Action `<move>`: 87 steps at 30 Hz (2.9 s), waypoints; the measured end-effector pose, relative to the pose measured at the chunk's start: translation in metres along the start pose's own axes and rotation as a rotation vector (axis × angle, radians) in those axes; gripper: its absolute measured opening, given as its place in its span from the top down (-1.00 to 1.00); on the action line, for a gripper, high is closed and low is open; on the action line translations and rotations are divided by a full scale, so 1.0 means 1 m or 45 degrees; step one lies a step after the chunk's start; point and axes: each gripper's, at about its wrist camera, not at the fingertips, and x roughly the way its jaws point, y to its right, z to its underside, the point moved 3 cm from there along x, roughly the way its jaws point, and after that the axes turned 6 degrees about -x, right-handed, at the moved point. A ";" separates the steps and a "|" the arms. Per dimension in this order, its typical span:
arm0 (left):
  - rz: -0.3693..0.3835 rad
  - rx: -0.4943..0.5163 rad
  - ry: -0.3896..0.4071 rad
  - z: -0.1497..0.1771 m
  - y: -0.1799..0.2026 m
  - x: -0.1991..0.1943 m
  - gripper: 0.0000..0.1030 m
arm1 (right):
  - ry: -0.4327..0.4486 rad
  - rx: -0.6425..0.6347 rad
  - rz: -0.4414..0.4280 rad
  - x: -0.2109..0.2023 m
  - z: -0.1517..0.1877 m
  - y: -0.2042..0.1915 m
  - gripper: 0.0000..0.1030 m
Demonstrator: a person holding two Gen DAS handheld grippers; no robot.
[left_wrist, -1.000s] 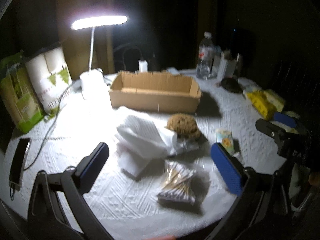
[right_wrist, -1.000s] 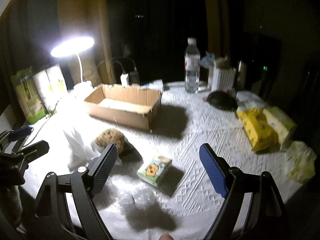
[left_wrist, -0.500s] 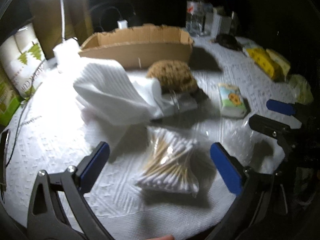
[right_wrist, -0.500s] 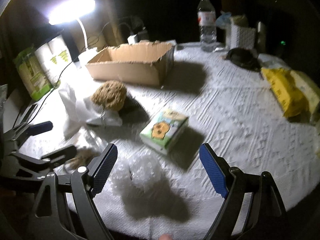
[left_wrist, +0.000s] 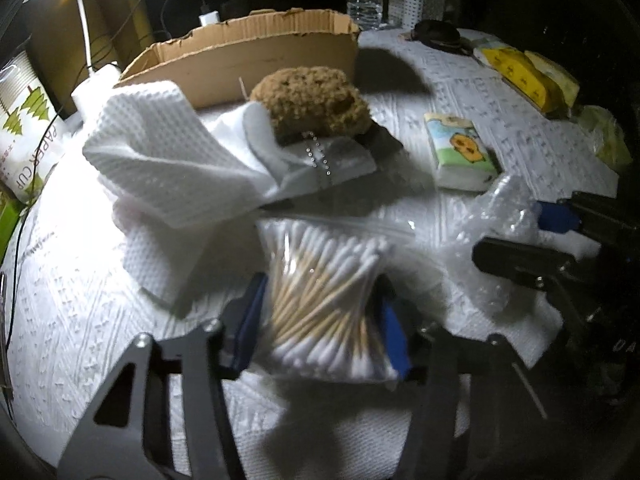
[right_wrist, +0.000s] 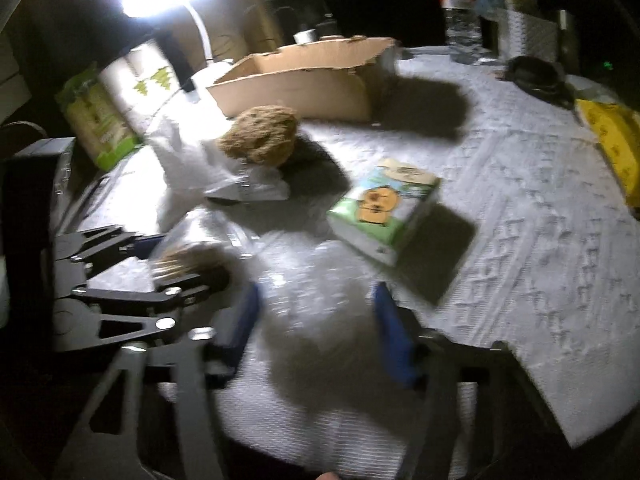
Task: Organize soft objects
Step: 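Carry the swab bag and bubble wrap with both grippers over the cardboard box, then lower both items into the cardboard box and open both grippers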
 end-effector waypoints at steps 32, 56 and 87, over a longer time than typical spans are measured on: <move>0.239 -0.036 0.366 -0.101 -0.048 -0.092 0.09 | 0.311 -0.061 0.150 -0.056 -0.109 0.002 0.10; 0.240 -0.134 0.479 -0.201 -0.083 -0.032 0.09 | 0.368 -0.150 0.157 0.000 -0.201 0.025 0.10; 0.236 -0.255 0.325 -0.207 -0.092 0.029 -0.42 | 0.208 -0.017 0.125 0.050 -0.207 0.052 -0.35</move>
